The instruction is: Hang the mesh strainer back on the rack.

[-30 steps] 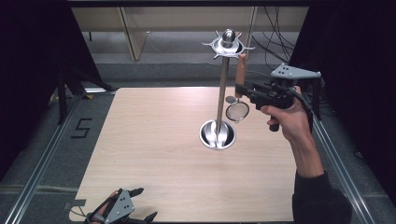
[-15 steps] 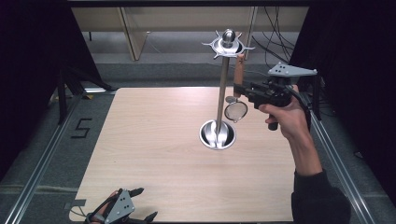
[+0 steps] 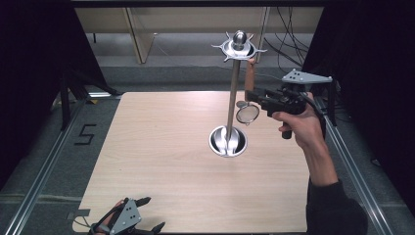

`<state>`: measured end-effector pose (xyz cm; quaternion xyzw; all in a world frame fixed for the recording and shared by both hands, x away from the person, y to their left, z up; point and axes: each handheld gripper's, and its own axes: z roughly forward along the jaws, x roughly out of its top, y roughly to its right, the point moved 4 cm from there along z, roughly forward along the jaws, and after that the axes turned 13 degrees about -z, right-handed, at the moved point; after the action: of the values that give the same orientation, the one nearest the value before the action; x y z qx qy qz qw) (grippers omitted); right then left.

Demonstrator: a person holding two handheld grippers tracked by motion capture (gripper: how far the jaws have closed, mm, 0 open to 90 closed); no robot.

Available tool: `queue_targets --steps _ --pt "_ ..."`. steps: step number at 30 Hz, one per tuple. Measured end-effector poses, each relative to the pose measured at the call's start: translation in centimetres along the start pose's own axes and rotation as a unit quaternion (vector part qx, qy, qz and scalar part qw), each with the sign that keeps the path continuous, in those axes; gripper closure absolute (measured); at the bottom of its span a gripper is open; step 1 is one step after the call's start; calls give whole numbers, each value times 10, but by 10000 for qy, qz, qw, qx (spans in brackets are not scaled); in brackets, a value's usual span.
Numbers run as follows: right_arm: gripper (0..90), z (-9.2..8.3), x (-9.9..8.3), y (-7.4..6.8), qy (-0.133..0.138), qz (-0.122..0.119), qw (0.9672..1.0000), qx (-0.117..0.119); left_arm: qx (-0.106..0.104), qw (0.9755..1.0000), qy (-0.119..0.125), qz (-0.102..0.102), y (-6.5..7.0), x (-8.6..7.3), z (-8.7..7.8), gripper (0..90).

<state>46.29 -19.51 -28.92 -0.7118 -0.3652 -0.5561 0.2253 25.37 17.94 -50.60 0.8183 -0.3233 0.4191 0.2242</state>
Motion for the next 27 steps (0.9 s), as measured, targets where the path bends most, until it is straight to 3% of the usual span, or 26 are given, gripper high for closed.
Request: queue_targets --steps 1,3,4,5,10,11,12,15,17,20,21,23,27 --pt "671 0 -1 1 68 -92 9999 16 -5 10000 -11 12 0 0 0 151" --pt "666 0 -2 0 12 14 10000 19 15 10000 -1 29 0 0 0 151" --pt "663 1 -3 1 60 -55 10000 -26 30 10000 29 29 0 0 0 151" --pt "660 2 -3 1 86 -87 9999 13 -5 10000 -69 34 -1 0 -1 151" --pt "626 -1 -6 -2 74 89 9999 -15 2 10000 -69 46 -1 0 -1 151" --pt "615 -1 -6 -1 127 -16 9999 -15 1 10000 -62 30 0 0 -1 151" --pt "604 -3 -7 -4 99 117 9999 0 -2 10000 -34 19 0 0 -1 151" --pt "563 -8 -9 -4 199 -92 9994 -249 19 10000 -56 58 -1 0 -1 151" --pt "541 -13 -10 -7 171 54 9995 -254 1 10000 -32 16 0 0 -1 151" --pt "511 -16 -11 -7 235 -107 9989 -387 -18 10000 10 -26 1 0 -1 151" --pt "507 -18 -12 -10 186 -15 9992 -355 -14 10000 6 -24 1 0 -1 151" --pt "499 -20 -13 -11 246 -95 9988 -401 17 10000 -44 36 0 0 -1 151" --pt "482 -22 -18 -15 274 -109 9989 -357 -16 10000 7 -32 1 0 -1 151"
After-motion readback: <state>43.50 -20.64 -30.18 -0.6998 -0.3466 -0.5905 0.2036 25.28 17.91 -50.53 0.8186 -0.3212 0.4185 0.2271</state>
